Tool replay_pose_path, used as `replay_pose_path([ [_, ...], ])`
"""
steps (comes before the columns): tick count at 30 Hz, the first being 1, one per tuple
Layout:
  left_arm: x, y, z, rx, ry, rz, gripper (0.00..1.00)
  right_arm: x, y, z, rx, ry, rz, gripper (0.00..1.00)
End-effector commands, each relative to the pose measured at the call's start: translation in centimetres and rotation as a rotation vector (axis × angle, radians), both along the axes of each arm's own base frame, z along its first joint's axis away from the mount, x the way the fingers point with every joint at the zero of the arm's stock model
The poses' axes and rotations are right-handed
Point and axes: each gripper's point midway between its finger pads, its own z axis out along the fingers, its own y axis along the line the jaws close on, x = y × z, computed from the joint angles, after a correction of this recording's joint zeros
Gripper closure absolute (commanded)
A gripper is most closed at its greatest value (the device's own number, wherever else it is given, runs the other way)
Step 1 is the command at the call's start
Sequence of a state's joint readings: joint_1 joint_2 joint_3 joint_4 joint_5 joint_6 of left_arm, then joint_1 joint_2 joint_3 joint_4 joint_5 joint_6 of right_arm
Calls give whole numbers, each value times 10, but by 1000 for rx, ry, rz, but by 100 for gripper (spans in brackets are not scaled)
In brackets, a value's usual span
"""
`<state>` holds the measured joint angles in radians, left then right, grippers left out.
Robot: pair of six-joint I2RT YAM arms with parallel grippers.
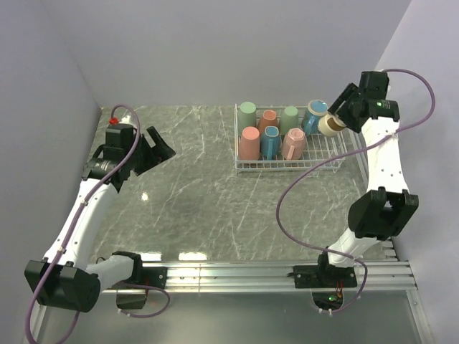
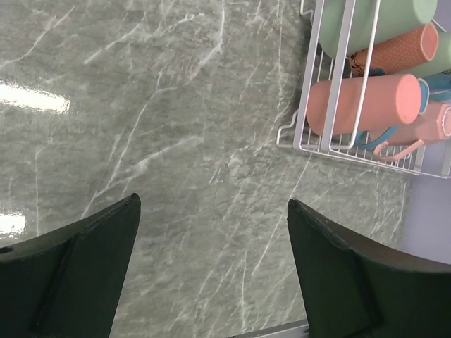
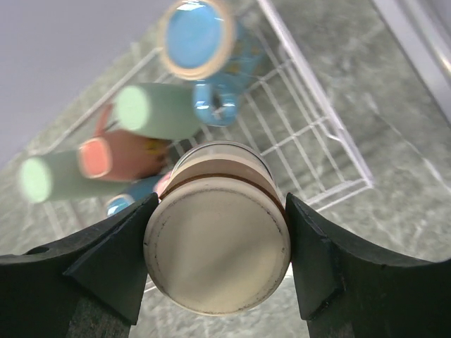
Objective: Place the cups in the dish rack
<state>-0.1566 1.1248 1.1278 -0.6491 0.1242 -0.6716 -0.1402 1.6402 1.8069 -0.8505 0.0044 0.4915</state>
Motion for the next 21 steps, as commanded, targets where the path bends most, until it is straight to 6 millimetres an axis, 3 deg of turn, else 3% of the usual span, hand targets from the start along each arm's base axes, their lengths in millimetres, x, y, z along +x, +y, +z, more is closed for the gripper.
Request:
replay_pose_path([
  [1,-5,2,3,18,-35,-7,10,2,-18,-15,-77,41,-68,100],
  [8,-9,-7,-6,-18,-13,-48,14,22,-20,-70,-110,162,-79,100],
  [21,-11,-10,-10,-19,1,-62,14,49,-8,-146,-125,291,-79,100],
])
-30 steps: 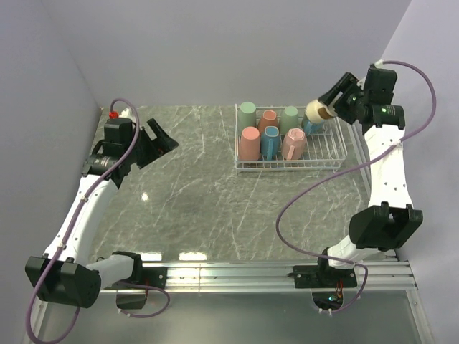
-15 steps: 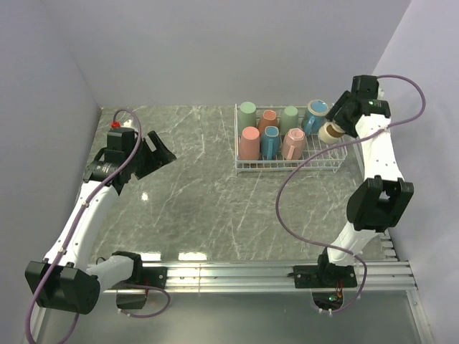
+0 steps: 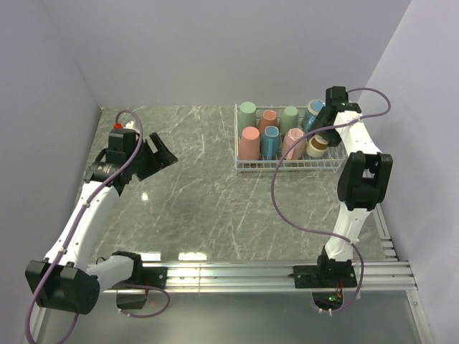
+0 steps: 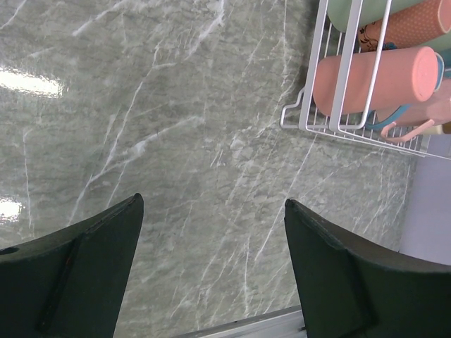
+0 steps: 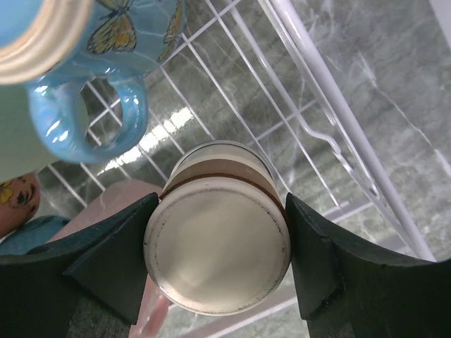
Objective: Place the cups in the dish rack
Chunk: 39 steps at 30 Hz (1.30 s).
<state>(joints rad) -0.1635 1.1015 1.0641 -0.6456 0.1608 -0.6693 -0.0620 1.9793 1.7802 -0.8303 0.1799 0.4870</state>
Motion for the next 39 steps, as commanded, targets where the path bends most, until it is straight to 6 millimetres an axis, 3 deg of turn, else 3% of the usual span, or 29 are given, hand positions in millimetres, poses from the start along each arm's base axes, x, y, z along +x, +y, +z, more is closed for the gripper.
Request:
replay_pose_path([
  [1,1,-3,7,-3,-35,-22,14,15,-9,8,-32,-63,-42,100],
  [10,6,-6,2,-12,-23,-28,14,16,-10,-4,-58,-37,-36,100],
  [11,7,-7,3,-12,-25,-30,14,16,-10,-4,-57,-35,-34,95],
  [12,9,-7,5,-10,-27,-31,14,17,-10,-4,-57,-35,-30,84],
  [13,10,-7,5,-8,-28,-32,14,17,-10,-3,-59,-38,-30,63],
  [16,12,-7,7,-8,-31,-29,14,17,-11,1,-61,-46,-31,21],
  [17,12,-8,6,-9,-29,-32,14,17,-10,2,-63,-50,-30,13],
  [18,13,-8,6,-9,-29,-31,14,18,-10,4,-61,-54,-30,7],
  [25,13,-8,9,-4,-29,-33,15,19,-9,24,-56,-88,-27,3],
  [28,14,-7,13,-3,-39,-31,15,17,-7,46,-47,-126,-27,2],
  [31,15,-7,15,-3,-43,-28,15,12,-3,81,-38,-195,-23,2],
  [34,17,-8,18,-6,-52,-32,14,6,5,126,-13,-293,-6,1],
  [35,19,-9,20,-9,-56,-32,15,3,9,149,-2,-347,6,2],
  [39,28,-16,38,-22,-92,-46,16,-11,53,206,109,-523,197,1],
])
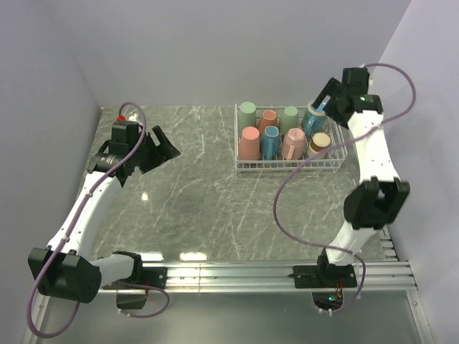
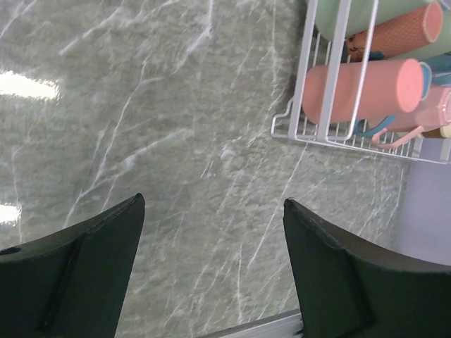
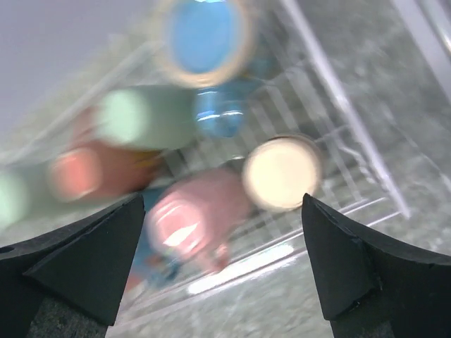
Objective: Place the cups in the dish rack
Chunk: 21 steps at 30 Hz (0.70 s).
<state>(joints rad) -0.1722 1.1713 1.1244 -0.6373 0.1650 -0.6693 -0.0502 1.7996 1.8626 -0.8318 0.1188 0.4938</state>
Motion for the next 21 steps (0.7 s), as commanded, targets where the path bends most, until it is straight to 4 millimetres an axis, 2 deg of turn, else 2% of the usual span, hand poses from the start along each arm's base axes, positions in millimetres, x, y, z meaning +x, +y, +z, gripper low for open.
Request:
replay_pose_path([
  [1,14,-11,37,-19,-101,-36,15,-13,53,116,75,-349,222,1],
  [2,17,-12,48,-23,-124,-39,15,-29,68,130,111,-398,298,1],
  [4,21,-13,50,-15,-123,-40,15,-41,80,153,136,-481,361,1],
  [5,24,-14,59,-14,-141,-41,15,-57,96,165,156,-515,422,1],
  [7,29,-13,61,2,-144,-37,15,-74,106,179,151,-566,483,1],
  [10,35,-13,67,24,-152,-28,16,-122,125,196,178,-639,596,1],
  [11,39,-13,70,32,-158,-20,16,-129,127,183,194,-618,606,1],
  [12,41,-14,71,39,-160,-21,16,-139,129,182,211,-623,613,0],
  [13,42,-14,70,44,-154,-18,16,-159,128,191,214,-660,609,1],
  [14,47,-14,73,53,-158,-11,16,-165,130,176,248,-634,597,0],
  [15,50,-14,73,58,-158,-8,16,-174,131,175,263,-642,594,0],
  [16,52,-14,74,63,-157,-5,16,-193,130,183,271,-682,589,0],
  [17,58,-12,77,75,-163,8,16,-198,131,168,314,-654,565,0],
  [19,66,-10,82,87,-173,27,16,-218,127,168,320,-686,532,0],
  [21,77,-3,92,109,-187,77,16,-224,119,147,331,-653,461,0],
])
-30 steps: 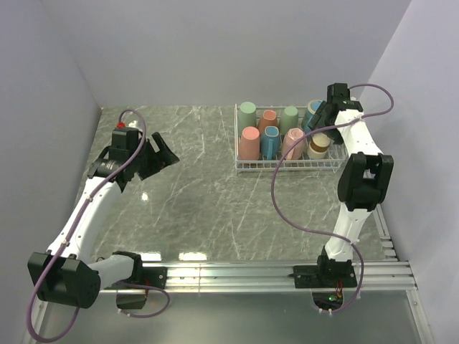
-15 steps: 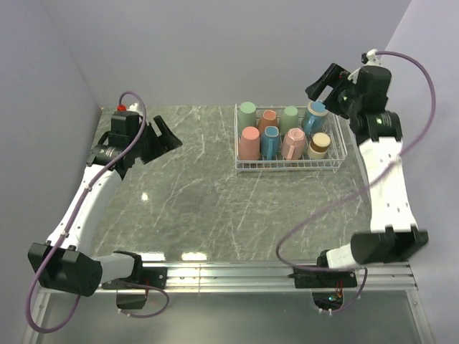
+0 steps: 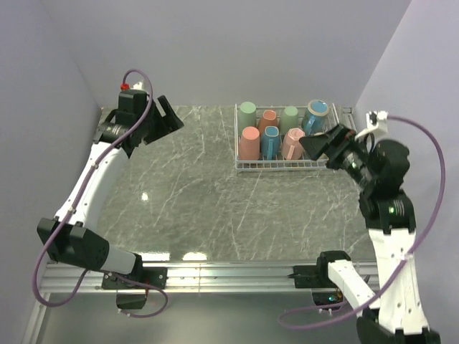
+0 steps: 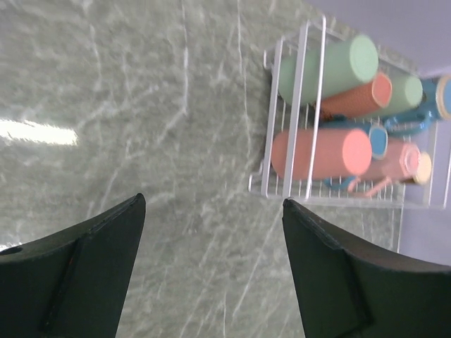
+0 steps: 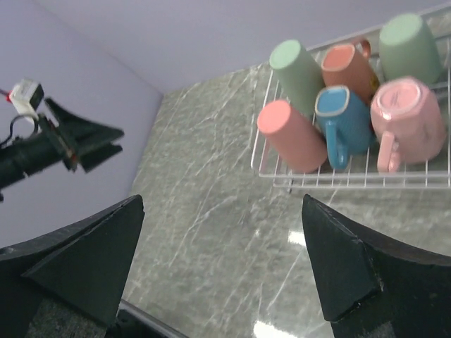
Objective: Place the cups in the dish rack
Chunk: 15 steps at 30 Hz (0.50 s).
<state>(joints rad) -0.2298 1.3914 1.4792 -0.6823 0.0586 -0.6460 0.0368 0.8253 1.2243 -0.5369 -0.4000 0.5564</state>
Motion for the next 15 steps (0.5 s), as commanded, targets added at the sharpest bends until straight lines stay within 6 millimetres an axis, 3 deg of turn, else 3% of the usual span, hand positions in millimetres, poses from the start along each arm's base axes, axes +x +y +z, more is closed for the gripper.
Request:
replay_pose_path([
  [1,20,15,36,51,-96,84,16,-20,-15,-5,52,-25,-110,0],
  [3,29,29,58,73,-157,164,16,-26,-25,-17,30,-15,-166,0],
  [5,23,41,73,70,-220,233,14,-31,-40,-36,26,4,-267,0],
  [6,28,46,93,42,-325,274,14,-31,-47,-41,22,2,-304,0],
  [7,25,55,99,36,-379,325,13,-36,-53,-49,19,2,-345,0],
  [8,11,65,90,38,-425,356,13,-36,-66,-53,14,3,-422,0],
  [9,10,70,112,-2,-556,385,13,-37,-72,-55,2,-2,-450,0],
  [10,6,77,78,30,-547,411,14,-39,-72,-55,-21,-16,-450,0],
  [11,-10,86,87,67,-623,414,14,-40,-71,-58,-97,-34,-417,0],
  [13,-17,92,82,137,-703,402,15,-40,-66,-61,-176,-63,-367,0],
  [14,-23,102,58,253,-673,397,14,-39,-64,-70,-249,-68,-328,0],
  [15,-24,107,46,308,-647,396,14,-38,-59,-74,-271,-72,-290,0],
])
